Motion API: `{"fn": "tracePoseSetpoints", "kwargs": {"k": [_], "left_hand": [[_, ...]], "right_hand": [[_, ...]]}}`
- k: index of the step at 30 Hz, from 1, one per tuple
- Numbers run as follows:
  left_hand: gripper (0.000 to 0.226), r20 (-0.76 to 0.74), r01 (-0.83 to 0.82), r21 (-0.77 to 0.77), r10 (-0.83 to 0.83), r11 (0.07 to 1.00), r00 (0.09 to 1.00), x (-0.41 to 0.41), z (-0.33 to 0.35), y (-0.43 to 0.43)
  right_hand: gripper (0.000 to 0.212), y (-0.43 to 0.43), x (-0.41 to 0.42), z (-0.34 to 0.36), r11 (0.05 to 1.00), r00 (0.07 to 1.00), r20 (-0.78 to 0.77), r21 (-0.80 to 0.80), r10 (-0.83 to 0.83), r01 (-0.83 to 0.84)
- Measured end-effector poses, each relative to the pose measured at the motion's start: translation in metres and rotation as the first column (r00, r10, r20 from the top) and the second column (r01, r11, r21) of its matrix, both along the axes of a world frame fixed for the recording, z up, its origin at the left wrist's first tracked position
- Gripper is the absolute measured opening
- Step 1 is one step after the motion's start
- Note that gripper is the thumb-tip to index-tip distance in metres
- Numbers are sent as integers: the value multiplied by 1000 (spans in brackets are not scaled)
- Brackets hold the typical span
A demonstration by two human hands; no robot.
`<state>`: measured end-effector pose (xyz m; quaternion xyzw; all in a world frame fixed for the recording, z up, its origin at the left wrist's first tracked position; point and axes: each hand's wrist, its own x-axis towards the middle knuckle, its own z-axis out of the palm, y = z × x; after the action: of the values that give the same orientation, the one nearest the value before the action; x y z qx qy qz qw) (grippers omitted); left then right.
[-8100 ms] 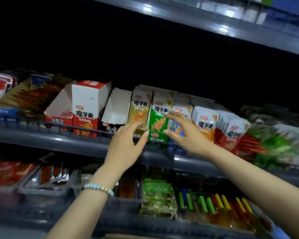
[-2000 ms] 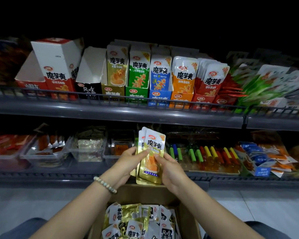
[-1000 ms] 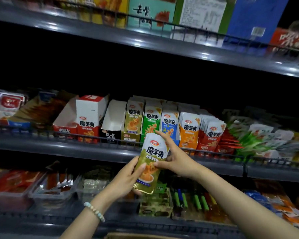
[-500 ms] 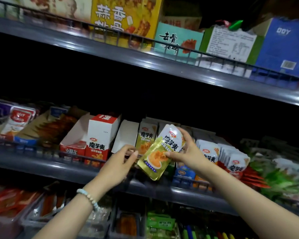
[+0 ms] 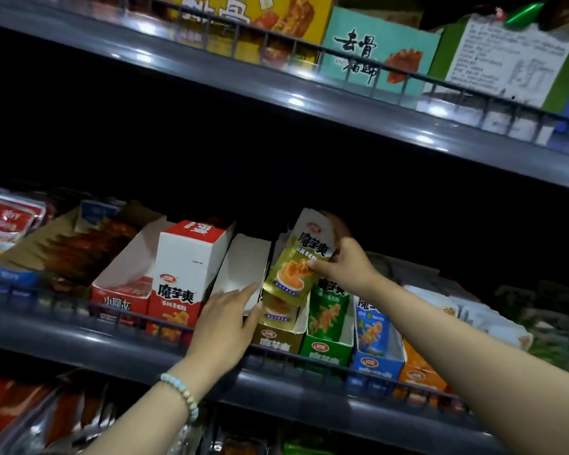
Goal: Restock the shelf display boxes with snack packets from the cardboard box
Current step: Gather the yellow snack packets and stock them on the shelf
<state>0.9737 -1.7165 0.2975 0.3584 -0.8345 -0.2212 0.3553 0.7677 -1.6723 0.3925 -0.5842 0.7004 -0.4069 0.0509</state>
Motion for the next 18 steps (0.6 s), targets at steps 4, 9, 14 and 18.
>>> {"fn": "tracePoseSetpoints", "kwargs": {"k": [4, 9, 14, 18], "left_hand": [[46, 2, -26, -73, 26, 997, 1000, -4, -3, 1], [43, 3, -12, -70, 12, 997, 1000, -4, 3, 2], [42, 15, 1, -34, -1, 999, 1000, -3, 5, 0], [43, 23, -19, -73, 21, 997, 1000, -3, 4, 4]], "right_hand": [[47, -14, 2, -14, 993, 974, -203, 51, -96, 108], [80, -17, 11, -26, 991, 919, -380, 38, -107, 131], [83, -15, 13, -31, 974, 852, -503, 75, -147, 213], [85, -14, 15, -32, 968, 846, -517, 120, -127, 219]]}}
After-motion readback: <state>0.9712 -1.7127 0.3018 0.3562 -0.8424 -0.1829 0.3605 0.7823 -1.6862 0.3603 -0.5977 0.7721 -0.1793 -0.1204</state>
